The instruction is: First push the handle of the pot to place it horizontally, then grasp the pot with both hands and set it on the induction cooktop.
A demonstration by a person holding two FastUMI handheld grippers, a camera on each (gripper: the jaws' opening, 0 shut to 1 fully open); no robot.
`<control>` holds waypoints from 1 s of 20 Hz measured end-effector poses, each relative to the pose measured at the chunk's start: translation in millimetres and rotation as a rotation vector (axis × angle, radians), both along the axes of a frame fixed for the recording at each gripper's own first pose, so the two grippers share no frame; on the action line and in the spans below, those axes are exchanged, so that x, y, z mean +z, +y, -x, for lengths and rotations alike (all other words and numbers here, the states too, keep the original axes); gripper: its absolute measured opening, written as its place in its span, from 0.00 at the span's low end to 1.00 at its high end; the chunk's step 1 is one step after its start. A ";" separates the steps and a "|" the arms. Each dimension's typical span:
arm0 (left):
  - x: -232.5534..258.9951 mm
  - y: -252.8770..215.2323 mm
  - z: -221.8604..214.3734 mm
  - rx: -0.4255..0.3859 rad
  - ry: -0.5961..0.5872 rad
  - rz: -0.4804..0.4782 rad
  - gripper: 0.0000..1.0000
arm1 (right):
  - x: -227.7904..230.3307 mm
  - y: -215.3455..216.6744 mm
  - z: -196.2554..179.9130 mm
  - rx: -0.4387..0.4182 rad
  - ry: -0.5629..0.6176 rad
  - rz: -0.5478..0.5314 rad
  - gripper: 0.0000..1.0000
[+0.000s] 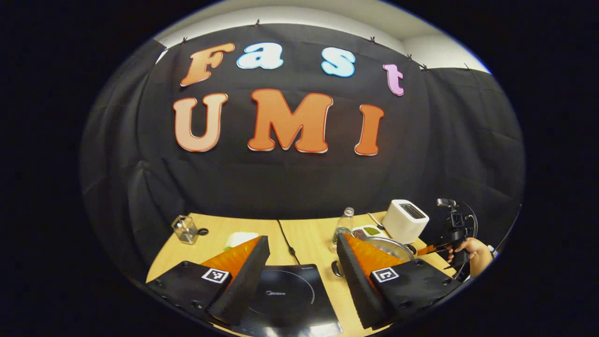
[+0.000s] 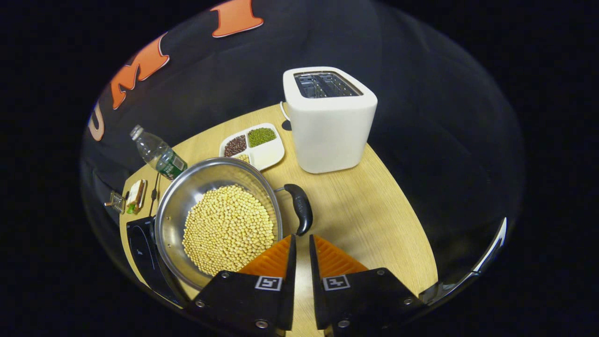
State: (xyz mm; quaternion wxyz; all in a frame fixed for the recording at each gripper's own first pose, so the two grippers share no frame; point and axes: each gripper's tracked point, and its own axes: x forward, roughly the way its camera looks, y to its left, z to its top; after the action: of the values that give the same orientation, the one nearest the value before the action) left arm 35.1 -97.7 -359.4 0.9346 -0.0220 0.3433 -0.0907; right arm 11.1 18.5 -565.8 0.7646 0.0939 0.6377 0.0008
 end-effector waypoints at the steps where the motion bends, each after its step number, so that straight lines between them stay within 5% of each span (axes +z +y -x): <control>1: -15.8 -9.3 2.2 -0.012 0.038 0.018 0.94 | 2.1 1.3 -3.2 0.014 -0.012 0.000 0.23; 2: -32.3 -18.7 4.1 -0.024 0.078 0.031 0.95 | 3.2 3.9 -3.1 0.028 -0.021 0.000 0.35; 3: -50.1 -29.0 4.8 -0.038 0.123 0.038 0.95 | 4.0 5.8 -4.3 0.039 -0.027 0.000 0.36; 4: -64.1 -38.0 2.9 -0.049 0.156 0.042 0.95 | 3.1 7.9 -4.2 0.050 -0.026 -0.001 0.52; 8: -124.9 -70.5 9.2 -0.082 0.282 0.048 0.95 | -3.4 19.4 -6.5 0.068 -0.023 -0.024 0.74; 14: -216.2 -106.7 24.0 -0.122 0.475 0.005 0.96 | -23.7 13.1 -11.3 0.064 -0.014 0.021 0.85; 20: -281.3 -127.9 22.0 -0.088 0.569 -0.010 0.96 | -40.9 9.2 -11.3 0.075 -0.003 0.049 0.86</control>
State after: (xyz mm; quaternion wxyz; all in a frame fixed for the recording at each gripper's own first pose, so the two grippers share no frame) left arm 13.1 -225.7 -640.7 0.7960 -0.0268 0.5928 -0.1196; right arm 22.4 27.7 -606.6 0.7671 0.0512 0.6393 0.0142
